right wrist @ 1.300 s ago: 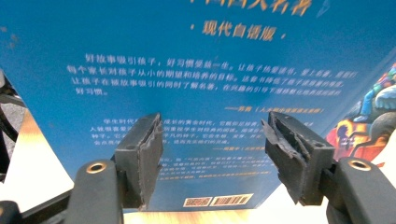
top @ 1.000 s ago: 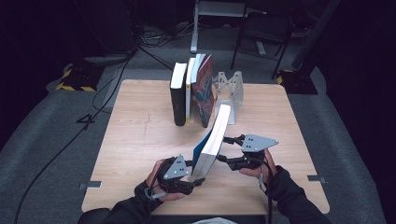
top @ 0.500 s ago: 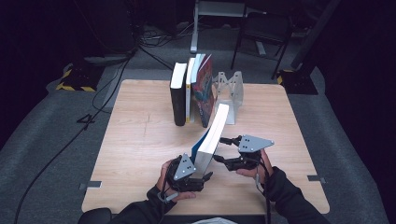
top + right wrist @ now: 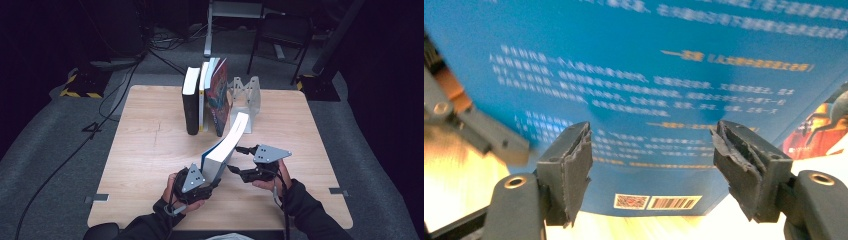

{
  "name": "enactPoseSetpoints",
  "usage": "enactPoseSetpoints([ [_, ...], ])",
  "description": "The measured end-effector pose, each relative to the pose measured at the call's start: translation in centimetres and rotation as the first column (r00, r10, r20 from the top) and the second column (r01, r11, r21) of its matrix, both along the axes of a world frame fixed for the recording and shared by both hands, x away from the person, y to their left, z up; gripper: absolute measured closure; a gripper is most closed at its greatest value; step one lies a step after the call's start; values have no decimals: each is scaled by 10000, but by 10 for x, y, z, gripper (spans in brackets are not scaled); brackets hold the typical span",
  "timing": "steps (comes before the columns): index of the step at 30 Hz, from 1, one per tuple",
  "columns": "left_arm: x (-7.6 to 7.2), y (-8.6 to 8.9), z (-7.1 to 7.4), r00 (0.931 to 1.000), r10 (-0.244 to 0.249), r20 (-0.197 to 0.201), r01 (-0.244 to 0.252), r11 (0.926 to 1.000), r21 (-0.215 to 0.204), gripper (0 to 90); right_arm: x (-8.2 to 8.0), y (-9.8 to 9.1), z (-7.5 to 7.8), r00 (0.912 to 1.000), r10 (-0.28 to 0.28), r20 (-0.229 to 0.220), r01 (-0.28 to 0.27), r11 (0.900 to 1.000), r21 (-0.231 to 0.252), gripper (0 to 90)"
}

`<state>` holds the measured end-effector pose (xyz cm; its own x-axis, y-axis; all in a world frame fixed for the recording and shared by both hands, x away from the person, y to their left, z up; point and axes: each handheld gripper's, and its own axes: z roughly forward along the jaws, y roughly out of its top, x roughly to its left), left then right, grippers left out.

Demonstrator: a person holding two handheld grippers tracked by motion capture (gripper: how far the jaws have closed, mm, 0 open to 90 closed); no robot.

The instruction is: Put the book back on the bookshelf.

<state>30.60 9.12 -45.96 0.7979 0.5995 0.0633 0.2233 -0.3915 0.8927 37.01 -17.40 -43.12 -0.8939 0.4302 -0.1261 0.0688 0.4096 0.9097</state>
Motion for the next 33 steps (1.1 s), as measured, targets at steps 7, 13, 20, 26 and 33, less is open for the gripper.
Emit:
enactPoseSetpoints([
  [7, 7, 18, 2, 9990, -442, -106, 444, 9988, 203, 591, 4, -8, -8, 9993, -333, -159, 329, 9991, -261, 318],
  [13, 12, 27, 5, 9926, -1181, -265, 1192, 9919, 446, 590, 9, -16, -13, 9979, -608, -206, 599, 9973, -433, 316],
  [20, 15, 42, 8, 9813, -1843, -550, 1873, 9807, 561, 593, 17, -18, -18, 9964, -800, -275, 786, 9957, -489, 312],
  [26, 20, 60, 8, 9675, -2402, -784, 2441, 9688, 434, 590, 19, -13, -16, 9992, -297, -250, 289, 9991, -318, 308],
  [33, 25, 71, 8, 9584, -2704, -910, 2744, 9610, 349, 584, 18, 3, -13, 9978, 546, -366, -554, 9983, -204, 291],
])
